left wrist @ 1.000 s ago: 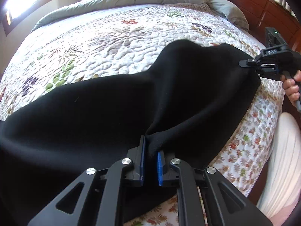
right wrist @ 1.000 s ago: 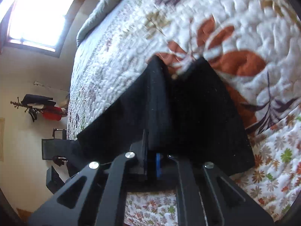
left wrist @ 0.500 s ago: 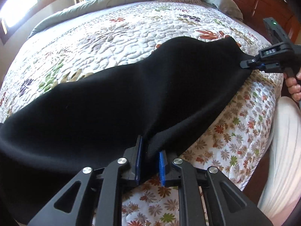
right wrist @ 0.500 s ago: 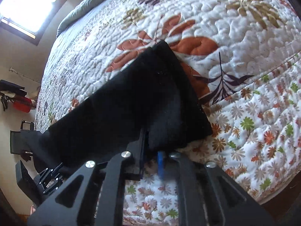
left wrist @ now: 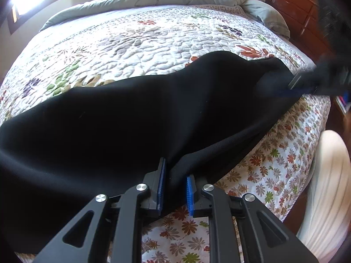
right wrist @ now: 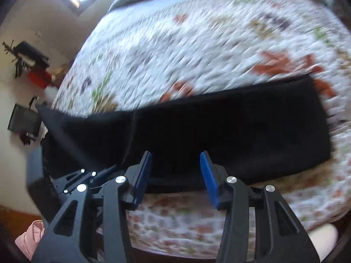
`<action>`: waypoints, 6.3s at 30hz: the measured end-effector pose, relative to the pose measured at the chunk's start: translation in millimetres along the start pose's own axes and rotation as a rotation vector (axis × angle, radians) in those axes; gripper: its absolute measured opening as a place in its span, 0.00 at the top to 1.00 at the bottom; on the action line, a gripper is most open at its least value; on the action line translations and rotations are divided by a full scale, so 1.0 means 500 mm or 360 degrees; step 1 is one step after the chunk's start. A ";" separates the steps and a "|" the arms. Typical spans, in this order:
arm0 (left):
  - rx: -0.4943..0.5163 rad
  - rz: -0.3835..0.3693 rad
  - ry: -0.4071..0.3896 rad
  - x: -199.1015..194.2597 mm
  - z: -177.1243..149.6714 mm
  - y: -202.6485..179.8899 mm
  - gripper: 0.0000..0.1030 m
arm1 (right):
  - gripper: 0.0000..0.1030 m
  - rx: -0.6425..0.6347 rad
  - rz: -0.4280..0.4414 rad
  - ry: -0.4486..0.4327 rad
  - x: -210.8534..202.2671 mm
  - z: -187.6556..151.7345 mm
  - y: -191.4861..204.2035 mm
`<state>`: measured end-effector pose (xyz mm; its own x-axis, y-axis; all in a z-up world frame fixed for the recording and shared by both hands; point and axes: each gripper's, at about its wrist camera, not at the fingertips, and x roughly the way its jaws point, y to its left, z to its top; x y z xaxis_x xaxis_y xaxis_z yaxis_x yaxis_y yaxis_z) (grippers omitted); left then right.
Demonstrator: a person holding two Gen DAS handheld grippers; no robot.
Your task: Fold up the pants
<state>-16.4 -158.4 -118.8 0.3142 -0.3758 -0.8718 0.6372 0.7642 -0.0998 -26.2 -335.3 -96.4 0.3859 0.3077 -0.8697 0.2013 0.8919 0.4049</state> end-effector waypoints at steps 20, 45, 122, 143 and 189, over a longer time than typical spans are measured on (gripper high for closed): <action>-0.1110 0.0069 0.0052 -0.150 0.013 0.375 0.14 | 0.53 -0.0052 -0.0152 0.0012 0.091 -0.033 0.027; -0.1245 0.0168 -0.0131 -0.174 -0.206 0.338 0.92 | 0.49 -0.0176 -0.0199 0.0051 0.045 -0.019 0.071; -0.1357 0.0360 -0.0260 -0.341 -0.206 0.555 0.28 | 0.29 -0.0632 0.0149 0.0027 0.075 0.044 0.324; -0.1425 0.0355 -0.0218 -0.269 -0.234 0.669 0.04 | 0.28 -0.1136 0.0473 0.0384 0.312 0.138 0.533; -0.0913 0.0385 -0.0021 -0.155 -0.111 0.375 0.04 | 0.62 -0.0213 0.0150 -0.0071 0.019 0.061 -0.002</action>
<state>39.5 43.1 -96.4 0.4135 -0.1604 -0.8963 0.0686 0.9871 -0.1450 4.5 -343.5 -96.5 0.4377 0.3796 -0.8151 0.0418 0.8970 0.4401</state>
